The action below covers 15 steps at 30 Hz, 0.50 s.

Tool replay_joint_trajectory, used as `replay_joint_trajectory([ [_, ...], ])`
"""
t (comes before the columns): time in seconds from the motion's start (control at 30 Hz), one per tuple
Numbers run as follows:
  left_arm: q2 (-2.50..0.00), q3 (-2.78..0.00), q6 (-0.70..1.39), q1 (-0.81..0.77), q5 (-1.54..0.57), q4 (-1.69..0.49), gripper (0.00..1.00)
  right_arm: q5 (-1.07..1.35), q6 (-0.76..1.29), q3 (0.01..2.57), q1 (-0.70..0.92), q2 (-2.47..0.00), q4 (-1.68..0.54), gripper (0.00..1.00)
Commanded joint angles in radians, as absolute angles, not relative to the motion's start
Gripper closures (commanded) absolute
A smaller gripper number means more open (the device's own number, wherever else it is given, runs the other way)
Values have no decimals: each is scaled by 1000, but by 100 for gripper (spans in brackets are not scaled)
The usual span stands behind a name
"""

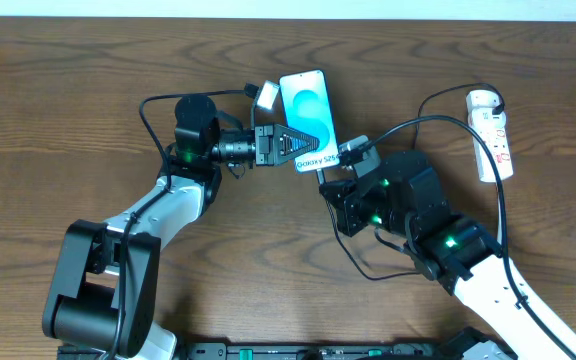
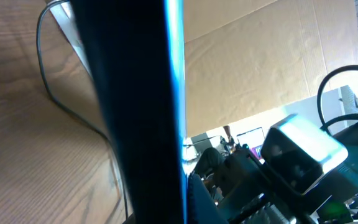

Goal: Plug charger to phone and switch on socket
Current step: 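Push the plug upward into the phone port with the right gripper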

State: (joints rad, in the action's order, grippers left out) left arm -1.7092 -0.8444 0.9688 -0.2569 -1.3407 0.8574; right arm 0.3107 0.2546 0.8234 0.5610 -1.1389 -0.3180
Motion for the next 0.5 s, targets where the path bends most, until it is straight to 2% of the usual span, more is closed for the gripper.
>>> replay_joint_trajectory([
  [0.0,-1706,-822,950,-307,-1538,847,93,237,234,877,551,-1124,-209,99],
  [0.23,-1706,-822,950,-307,-1538,847,93,237,234,877,551,-1124,-166,99],
  [0.47,-1706,-822,950,-307,-1537,847,93,237,234,877,550,-1119,-254,73],
])
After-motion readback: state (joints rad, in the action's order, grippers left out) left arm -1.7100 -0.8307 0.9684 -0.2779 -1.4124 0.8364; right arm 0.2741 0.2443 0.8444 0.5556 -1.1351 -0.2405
